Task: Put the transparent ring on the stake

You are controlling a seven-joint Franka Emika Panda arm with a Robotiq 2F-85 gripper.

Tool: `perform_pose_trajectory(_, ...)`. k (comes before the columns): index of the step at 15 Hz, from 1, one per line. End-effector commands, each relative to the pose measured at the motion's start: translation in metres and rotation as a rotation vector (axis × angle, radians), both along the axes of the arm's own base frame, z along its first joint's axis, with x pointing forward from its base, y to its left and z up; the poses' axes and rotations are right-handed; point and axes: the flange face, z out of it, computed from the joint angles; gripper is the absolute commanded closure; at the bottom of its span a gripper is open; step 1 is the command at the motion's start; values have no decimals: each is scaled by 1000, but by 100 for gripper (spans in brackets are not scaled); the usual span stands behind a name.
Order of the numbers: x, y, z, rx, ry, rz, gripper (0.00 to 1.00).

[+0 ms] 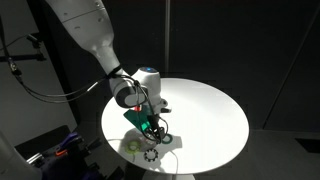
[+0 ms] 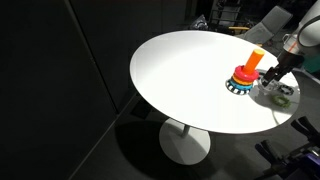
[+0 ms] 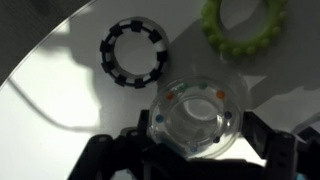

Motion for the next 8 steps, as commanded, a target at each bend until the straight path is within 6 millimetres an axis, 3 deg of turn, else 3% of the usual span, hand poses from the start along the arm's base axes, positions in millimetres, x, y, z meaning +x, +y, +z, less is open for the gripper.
perform_pose_trajectory(1,6,-1,24,-17,-24,-29,34)
perform_pose_trajectory(8,23,4,64,-16,-68,-52,34)
